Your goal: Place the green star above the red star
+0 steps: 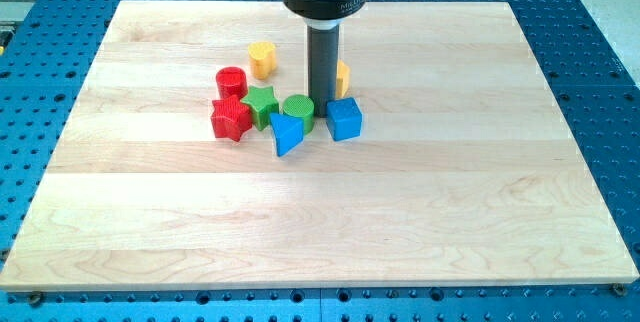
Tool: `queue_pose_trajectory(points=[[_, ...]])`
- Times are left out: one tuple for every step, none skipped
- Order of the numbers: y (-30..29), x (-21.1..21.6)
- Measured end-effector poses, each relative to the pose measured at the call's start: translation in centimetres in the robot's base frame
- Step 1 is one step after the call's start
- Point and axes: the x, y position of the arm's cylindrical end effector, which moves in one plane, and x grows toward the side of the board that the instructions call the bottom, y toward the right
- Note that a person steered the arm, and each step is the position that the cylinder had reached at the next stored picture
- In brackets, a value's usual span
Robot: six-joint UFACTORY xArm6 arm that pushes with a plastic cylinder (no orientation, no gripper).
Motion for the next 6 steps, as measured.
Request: queue_pose_trajectory(points=[[-0.5,0.2],[-4.9,0.2],[-8.5,0.2],[-13.8,0.3],[-16.9,0.1],[-16.0,1.2]])
